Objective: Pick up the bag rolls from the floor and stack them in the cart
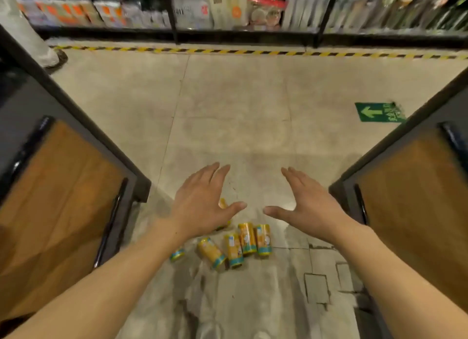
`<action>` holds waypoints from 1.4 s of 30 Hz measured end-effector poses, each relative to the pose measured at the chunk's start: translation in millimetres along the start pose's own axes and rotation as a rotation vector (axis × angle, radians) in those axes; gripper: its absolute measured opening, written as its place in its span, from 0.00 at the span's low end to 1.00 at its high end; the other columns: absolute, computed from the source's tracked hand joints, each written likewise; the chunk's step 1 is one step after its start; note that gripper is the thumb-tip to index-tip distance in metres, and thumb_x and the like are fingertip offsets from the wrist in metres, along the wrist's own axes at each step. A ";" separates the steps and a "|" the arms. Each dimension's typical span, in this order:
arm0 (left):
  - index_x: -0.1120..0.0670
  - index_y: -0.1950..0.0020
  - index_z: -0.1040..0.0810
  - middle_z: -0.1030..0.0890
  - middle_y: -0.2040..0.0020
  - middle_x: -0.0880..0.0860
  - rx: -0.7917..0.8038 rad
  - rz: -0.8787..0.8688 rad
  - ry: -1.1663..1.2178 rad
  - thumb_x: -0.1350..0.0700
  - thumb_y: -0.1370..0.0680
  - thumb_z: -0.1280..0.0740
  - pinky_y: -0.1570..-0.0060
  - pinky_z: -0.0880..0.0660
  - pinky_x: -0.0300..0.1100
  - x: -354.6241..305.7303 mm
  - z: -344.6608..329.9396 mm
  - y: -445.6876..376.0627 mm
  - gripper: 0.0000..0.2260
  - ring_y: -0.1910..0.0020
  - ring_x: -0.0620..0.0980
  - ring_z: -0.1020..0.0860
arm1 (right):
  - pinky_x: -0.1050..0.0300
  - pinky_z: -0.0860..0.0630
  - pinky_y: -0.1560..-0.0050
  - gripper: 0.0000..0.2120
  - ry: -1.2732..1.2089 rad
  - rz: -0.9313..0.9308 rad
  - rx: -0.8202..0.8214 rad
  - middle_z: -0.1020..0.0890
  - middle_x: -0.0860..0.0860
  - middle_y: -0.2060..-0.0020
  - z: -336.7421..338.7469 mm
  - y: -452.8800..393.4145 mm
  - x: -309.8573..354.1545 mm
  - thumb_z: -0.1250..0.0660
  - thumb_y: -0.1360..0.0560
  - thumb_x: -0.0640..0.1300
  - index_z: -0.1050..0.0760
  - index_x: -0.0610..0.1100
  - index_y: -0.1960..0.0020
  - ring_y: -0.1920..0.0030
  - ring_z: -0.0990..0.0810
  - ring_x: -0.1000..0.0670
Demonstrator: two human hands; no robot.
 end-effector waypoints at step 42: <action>0.50 0.18 0.50 0.39 0.20 0.52 0.066 -0.004 -0.010 0.28 0.26 0.38 0.31 0.32 0.52 138.3 -487.8 -110.5 0.45 0.23 0.54 0.36 | 0.42 0.25 0.38 0.38 -0.251 -0.319 -0.042 0.25 0.40 0.35 -478.8 -207.5 -181.2 0.29 0.28 0.57 0.41 0.45 0.24 0.37 0.24 0.38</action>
Point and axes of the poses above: each hand's wrist, its own y-axis away from the middle knuckle, its own z-axis out of the back of the hand, x = y × z, the point moved 1 cm from there along -y, towards the middle knuckle
